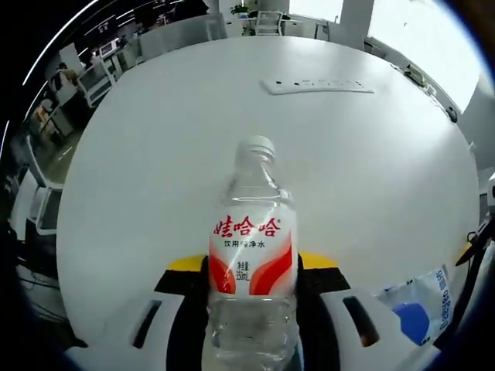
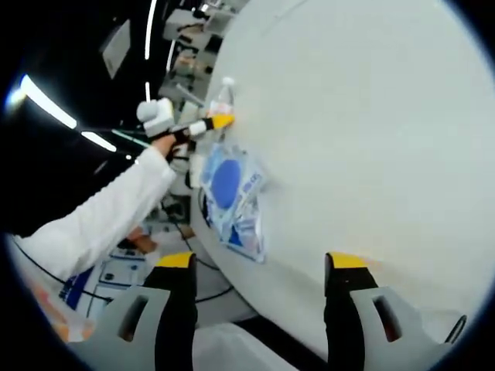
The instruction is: Arrange the tabletop items into an orderly group along one side of the table until the central work area is clear of visible clutter.
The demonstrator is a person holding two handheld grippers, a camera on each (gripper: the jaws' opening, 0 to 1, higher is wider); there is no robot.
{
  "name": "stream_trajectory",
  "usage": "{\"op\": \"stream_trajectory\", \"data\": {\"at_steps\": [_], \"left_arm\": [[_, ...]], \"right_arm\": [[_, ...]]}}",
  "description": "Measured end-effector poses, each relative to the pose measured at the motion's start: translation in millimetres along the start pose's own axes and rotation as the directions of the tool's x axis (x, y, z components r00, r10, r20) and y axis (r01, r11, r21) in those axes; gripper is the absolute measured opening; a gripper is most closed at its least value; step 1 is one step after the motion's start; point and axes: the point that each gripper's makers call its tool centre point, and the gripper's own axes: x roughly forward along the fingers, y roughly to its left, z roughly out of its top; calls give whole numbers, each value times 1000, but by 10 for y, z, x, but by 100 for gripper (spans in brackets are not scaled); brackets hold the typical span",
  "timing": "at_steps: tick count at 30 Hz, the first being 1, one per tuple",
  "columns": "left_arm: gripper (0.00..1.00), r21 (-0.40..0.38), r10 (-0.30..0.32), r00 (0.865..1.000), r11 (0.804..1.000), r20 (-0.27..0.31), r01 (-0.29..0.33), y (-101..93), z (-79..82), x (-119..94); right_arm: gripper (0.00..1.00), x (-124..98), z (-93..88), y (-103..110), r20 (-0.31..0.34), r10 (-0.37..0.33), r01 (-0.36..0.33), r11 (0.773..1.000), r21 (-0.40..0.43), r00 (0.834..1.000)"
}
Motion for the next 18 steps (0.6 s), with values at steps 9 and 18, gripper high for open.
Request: {"op": "stream_trajectory", "data": {"at_steps": [9, 18], "left_arm": [[39, 80, 34, 998, 996, 59, -38, -37, 131, -118], [36, 4, 28, 981, 1000, 192, -29, 5, 476, -400]], "right_arm": [[65, -120, 70, -64, 47, -5, 4, 1000, 20, 999], [64, -141, 126, -38, 90, 18, -21, 999, 42, 996]]}}
